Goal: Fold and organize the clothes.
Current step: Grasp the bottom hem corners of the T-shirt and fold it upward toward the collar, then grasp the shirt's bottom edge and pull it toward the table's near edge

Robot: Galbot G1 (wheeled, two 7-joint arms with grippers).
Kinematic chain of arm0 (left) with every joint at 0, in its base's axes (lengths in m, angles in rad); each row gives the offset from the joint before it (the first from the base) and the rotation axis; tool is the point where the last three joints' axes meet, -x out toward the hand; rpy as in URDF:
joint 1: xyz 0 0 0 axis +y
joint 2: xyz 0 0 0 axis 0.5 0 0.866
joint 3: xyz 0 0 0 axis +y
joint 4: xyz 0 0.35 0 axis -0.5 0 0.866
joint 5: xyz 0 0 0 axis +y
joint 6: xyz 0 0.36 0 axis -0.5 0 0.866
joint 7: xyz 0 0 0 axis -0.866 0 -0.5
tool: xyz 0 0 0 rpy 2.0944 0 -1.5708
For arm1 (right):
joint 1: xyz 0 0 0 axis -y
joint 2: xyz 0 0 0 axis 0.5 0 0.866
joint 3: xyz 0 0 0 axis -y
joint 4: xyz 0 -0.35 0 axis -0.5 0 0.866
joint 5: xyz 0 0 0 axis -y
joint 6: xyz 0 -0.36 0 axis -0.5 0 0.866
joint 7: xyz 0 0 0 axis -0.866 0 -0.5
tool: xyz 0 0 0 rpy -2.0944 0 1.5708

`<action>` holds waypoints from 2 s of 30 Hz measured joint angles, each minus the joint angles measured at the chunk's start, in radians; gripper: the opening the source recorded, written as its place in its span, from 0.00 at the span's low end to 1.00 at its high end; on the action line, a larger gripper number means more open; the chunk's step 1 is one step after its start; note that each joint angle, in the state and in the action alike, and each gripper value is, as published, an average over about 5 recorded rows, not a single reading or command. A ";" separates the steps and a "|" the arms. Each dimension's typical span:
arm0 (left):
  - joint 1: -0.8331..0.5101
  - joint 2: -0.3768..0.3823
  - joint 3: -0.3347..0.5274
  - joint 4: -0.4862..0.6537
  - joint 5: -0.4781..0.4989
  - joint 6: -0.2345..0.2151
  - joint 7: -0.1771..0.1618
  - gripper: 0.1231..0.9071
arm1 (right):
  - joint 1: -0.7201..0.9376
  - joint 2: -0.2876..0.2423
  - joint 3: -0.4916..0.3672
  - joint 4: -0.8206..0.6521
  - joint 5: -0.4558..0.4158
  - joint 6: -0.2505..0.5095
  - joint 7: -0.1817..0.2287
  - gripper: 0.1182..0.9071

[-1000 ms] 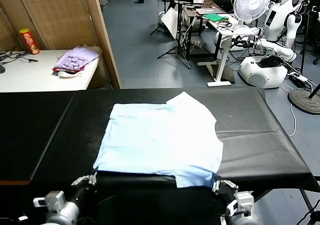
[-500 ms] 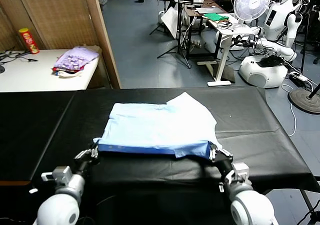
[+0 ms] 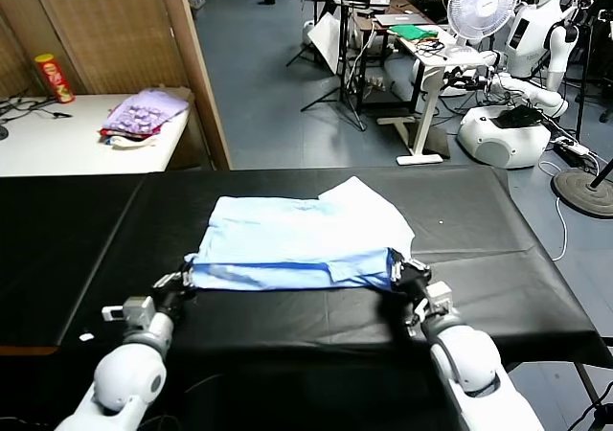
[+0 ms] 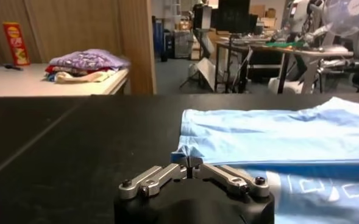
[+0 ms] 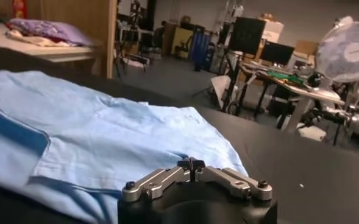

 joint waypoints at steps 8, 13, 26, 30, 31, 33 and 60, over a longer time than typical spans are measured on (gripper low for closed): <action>-0.040 0.003 0.024 0.050 0.012 -0.008 0.004 0.01 | 0.035 -0.009 -0.029 -0.049 -0.025 0.061 -0.025 0.01; -0.057 -0.002 0.032 0.068 0.015 -0.011 -0.002 0.01 | 0.028 -0.018 -0.029 -0.042 0.020 0.048 -0.021 0.09; -0.020 -0.004 -0.003 0.031 0.012 -0.013 -0.017 0.54 | -0.147 -0.028 0.054 0.183 0.105 -0.079 0.052 0.84; 0.021 0.001 -0.020 0.001 0.005 -0.012 -0.013 0.78 | -0.222 -0.013 0.091 0.229 0.129 -0.085 0.071 0.86; 0.031 0.001 -0.024 -0.006 -0.001 -0.011 -0.012 0.81 | -0.239 -0.010 0.101 0.234 0.139 -0.085 0.075 0.86; 0.053 0.000 -0.032 -0.018 -0.024 -0.008 -0.010 0.85 | -0.268 -0.007 0.119 0.237 0.161 -0.086 0.081 0.85; 0.128 0.001 -0.055 -0.029 -0.121 0.004 0.010 0.02 | -0.347 -0.022 0.165 0.266 0.276 -0.171 0.122 0.01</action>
